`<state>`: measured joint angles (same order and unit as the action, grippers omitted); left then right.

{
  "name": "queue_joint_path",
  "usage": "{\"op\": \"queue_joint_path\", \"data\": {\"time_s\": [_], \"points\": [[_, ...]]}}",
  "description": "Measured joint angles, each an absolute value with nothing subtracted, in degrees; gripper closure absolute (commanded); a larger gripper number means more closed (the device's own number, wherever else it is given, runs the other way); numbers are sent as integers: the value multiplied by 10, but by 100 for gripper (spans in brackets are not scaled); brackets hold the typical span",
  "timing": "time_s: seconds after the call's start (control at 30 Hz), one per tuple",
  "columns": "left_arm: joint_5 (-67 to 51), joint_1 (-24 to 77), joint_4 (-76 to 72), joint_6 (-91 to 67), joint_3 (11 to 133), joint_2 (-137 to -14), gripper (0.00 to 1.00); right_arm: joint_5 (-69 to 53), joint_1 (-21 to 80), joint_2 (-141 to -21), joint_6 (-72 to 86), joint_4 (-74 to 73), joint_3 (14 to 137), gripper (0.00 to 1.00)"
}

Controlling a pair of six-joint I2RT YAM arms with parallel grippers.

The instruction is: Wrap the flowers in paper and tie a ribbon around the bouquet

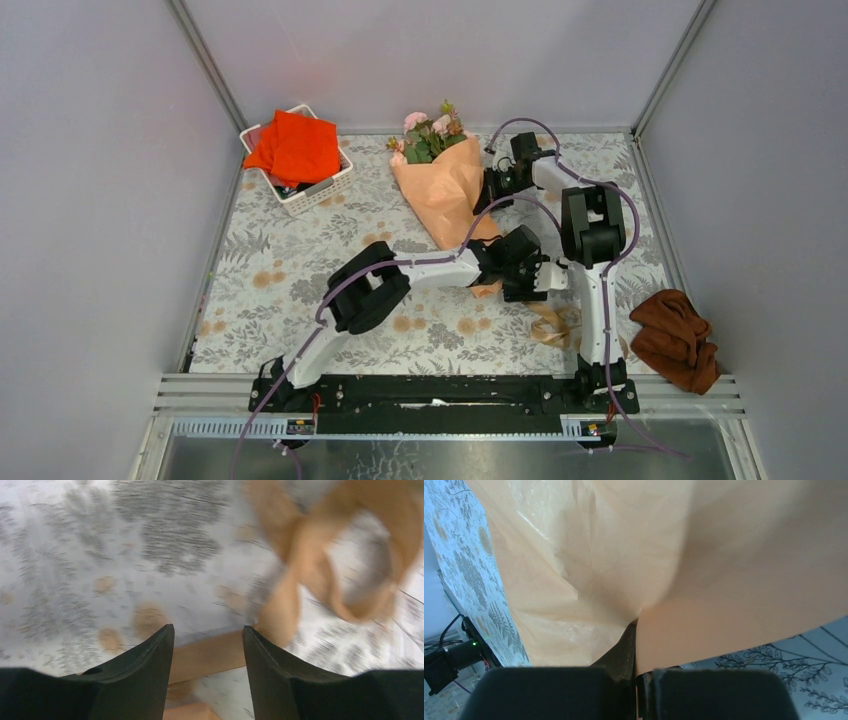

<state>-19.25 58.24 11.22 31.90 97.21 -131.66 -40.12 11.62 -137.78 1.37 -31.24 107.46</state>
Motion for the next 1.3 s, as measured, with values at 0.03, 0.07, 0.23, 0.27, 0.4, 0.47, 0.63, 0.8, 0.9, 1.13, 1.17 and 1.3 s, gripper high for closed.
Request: {"op": "queue_joint_path", "data": {"time_s": [0.03, 0.07, 0.23, 0.27, 0.4, 0.47, 0.63, 0.8, 0.9, 1.13, 1.17, 1.3], "points": [[-203, 588, 120, 336, 952, -1302, 39, -401, 116, -1374, 19, -306, 1067, 100], [-215, 591, 129, 356, 937, -1289, 39, -401, 116, -1368, 25, -299, 1056, 100], [-270, 604, 215, 436, 895, -1245, 29, -400, 117, -1338, 51, -280, 1014, 100], [-278, 605, 237, 448, 893, -1239, 28, -400, 117, -1335, 55, -277, 1011, 100], [-297, 606, 298, 466, 900, -1233, 21, -399, 119, -1327, 63, -270, 1003, 100], [-307, 605, 336, 471, 921, -1233, 19, -398, 121, -1325, 65, -268, 999, 100], [-335, 605, 406, 490, 997, -1227, 14, -396, 124, -1321, 70, -262, 989, 100], [-361, 606, 443, 514, 1000, -1204, 11, -395, 124, -1320, 72, -262, 987, 100], [-367, 607, 444, 514, 979, -1208, 11, -395, 124, -1320, 76, -262, 987, 100], [-346, 615, 401, 473, 930, -1245, 61, -389, 127, -1320, 95, -253, 984, 100], [-340, 616, 388, 462, 929, -1245, 73, -387, 127, -1319, 103, -248, 982, 100], [-332, 618, 354, 437, 902, -1234, 100, -384, 128, -1316, 132, -232, 974, 100]]}}
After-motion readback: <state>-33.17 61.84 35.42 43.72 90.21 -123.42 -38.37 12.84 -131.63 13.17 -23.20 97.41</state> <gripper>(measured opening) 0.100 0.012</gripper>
